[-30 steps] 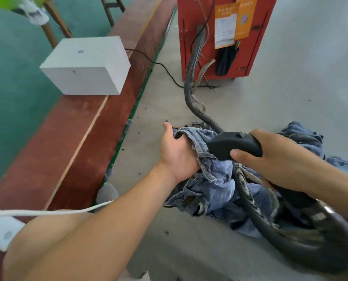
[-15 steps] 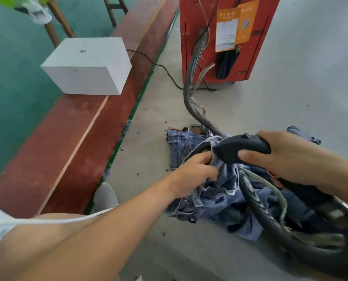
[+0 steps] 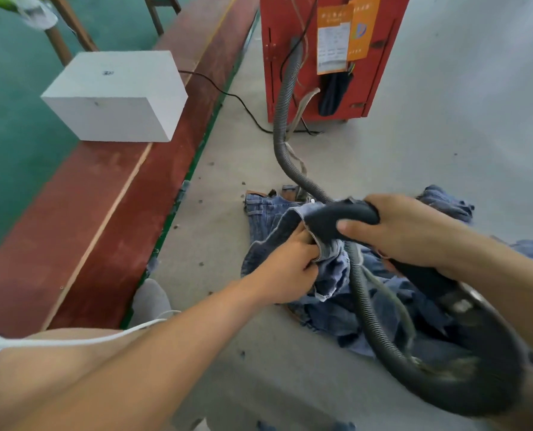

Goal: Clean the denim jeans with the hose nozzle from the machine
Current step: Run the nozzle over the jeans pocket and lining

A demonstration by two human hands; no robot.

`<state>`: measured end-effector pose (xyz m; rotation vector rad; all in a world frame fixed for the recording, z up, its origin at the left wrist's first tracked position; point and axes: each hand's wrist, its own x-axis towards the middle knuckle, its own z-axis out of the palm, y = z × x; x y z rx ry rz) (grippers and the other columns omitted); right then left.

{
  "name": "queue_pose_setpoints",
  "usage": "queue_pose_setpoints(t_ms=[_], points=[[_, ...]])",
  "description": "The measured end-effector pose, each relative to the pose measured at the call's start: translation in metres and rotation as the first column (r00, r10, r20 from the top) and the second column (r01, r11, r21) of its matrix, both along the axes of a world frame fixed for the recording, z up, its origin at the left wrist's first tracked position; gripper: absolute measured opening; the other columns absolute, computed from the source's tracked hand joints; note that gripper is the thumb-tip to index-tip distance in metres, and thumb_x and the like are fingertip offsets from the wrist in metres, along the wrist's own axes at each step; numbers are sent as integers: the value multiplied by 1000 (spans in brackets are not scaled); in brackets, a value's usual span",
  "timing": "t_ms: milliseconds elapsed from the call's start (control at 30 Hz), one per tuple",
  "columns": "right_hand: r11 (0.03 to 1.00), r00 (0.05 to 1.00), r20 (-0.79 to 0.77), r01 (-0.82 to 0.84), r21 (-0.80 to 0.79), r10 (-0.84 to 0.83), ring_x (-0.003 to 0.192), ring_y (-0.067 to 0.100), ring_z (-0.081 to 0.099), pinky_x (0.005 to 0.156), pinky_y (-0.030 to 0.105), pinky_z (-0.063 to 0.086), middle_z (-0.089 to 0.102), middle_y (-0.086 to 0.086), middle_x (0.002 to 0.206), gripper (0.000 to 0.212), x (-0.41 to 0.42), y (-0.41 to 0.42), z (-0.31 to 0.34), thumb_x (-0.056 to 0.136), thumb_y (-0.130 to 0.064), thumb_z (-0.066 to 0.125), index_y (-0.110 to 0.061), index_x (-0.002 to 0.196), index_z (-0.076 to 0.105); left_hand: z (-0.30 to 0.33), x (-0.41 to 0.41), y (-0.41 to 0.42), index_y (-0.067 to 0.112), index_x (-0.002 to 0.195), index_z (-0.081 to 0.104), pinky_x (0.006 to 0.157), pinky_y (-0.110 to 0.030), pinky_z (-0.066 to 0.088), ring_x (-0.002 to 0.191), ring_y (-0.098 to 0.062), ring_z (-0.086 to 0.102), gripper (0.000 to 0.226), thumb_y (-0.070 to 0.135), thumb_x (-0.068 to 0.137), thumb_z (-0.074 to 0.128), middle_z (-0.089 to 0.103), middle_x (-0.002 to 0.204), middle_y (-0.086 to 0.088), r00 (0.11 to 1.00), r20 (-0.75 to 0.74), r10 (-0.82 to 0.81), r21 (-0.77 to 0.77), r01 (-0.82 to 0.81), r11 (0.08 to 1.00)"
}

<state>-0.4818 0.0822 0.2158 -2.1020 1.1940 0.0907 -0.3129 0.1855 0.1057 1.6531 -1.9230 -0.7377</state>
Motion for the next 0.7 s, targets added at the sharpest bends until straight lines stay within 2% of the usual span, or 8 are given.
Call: queue_pose_setpoints(t_ms=[133,300,333,433,533,600,667,700], points=[[993,990,80,117,-7,-116,48,22,60,53,39,55,63,3,60,30,8,-7,-2,99,-46,65,-17,94,60,-1,3,1,-12,93,65,111,-30,35,141,-31,37,14,-10,90,51,46,152,-20,1000,19,-2,-3,2,1000],[1000,997,-71,-15,2,15,38,14,64,36,23,46,67,-4,51,30,-13,-7,7,93,-54,67,-25,90,58,0,7,-1,-10,87,64,80,-3,31,111,-30,51,14,-13,88,51,47,149,-27,996,43,72,-39,-71,997],[999,995,-85,-43,-12,42,38,11,62,36,21,44,67,-4,53,30,-9,-6,5,93,-54,67,-26,89,58,-2,5,1,-9,94,68,83,-2,33,109,-29,50,18,-12,87,51,49,148,-27,997,68,21,-49,-18,999],[998,999,-23,-25,-54,24,39,9,58,40,24,44,65,0,61,27,9,-5,-8,96,-48,66,-23,90,59,-6,-2,7,-7,114,70,103,-36,48,126,-34,49,33,-10,88,50,55,143,-21,989,127,-79,-35,84,996],[995,990,99,102,15,-103,44,17,60,45,33,53,64,4,65,26,12,-9,-12,99,-43,66,-19,92,58,1,5,4,-3,104,72,96,-23,46,113,-19,62,34,-7,79,49,68,121,-6,980,-162,117,38,-113,993],[983,975,124,185,-6,-183,43,18,60,43,32,52,63,4,64,28,3,-16,-11,99,-45,66,-18,93,57,4,12,1,-2,90,69,87,-29,50,92,-17,64,30,4,67,52,70,98,-2,762,-512,396,289,-282,915],[972,962,137,236,6,-234,38,16,60,38,27,47,62,4,57,30,-9,-24,-8,98,-45,66,-17,94,55,7,21,-1,-8,98,66,85,-40,56,95,-33,63,44,15,61,59,66,104,-20,188,-767,614,588,-176,789],[971,962,126,240,19,-241,38,18,60,37,27,47,61,3,53,31,-15,-26,-7,98,-45,66,-17,95,55,7,25,-1,-7,103,67,86,-41,59,99,-37,65,47,23,68,62,64,113,-24,-40,-736,676,676,-76,733]])
